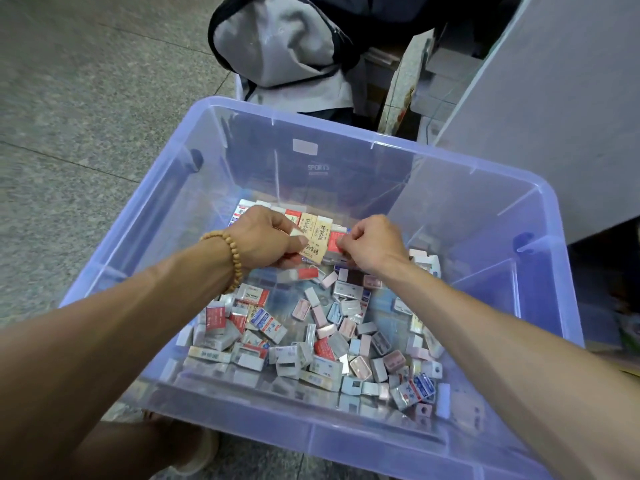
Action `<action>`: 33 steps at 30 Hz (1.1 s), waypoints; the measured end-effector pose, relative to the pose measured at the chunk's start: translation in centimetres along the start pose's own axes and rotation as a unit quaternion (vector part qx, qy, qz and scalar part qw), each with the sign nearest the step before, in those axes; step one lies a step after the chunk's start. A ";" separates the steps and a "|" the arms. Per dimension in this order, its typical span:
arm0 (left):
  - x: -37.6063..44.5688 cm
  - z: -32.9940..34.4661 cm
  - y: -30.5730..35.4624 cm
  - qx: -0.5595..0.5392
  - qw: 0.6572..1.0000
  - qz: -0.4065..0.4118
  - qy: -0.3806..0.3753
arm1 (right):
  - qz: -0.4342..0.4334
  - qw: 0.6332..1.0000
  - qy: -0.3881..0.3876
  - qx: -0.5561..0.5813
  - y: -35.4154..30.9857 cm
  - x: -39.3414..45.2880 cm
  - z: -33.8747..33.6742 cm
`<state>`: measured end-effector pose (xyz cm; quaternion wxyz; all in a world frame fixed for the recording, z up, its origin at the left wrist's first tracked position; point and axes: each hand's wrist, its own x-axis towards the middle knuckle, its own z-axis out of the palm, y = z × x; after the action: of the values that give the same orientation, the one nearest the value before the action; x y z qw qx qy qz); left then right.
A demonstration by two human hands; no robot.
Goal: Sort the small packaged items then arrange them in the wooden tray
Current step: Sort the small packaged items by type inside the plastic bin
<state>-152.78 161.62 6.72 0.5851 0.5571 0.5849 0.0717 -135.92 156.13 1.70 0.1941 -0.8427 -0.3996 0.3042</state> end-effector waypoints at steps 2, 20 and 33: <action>-0.1 0.2 0.0 -0.029 0.999 -0.008 -0.010 | -0.024 0.999 -0.001 -0.025 -0.2 0.0 0.0; 0.8 2.1 -0.8 0.200 0.970 0.129 -0.055 | 0.113 0.958 -0.074 0.253 1.3 -3.2 -4.6; 1.6 4.9 -4.7 0.512 0.817 0.216 -0.156 | 0.140 0.978 0.036 0.152 3.0 -0.6 -1.1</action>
<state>-151.23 158.30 0.80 0.2687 0.8921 0.3024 -0.2010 -133.84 153.72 0.99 0.2897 -0.8612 -0.2199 0.3552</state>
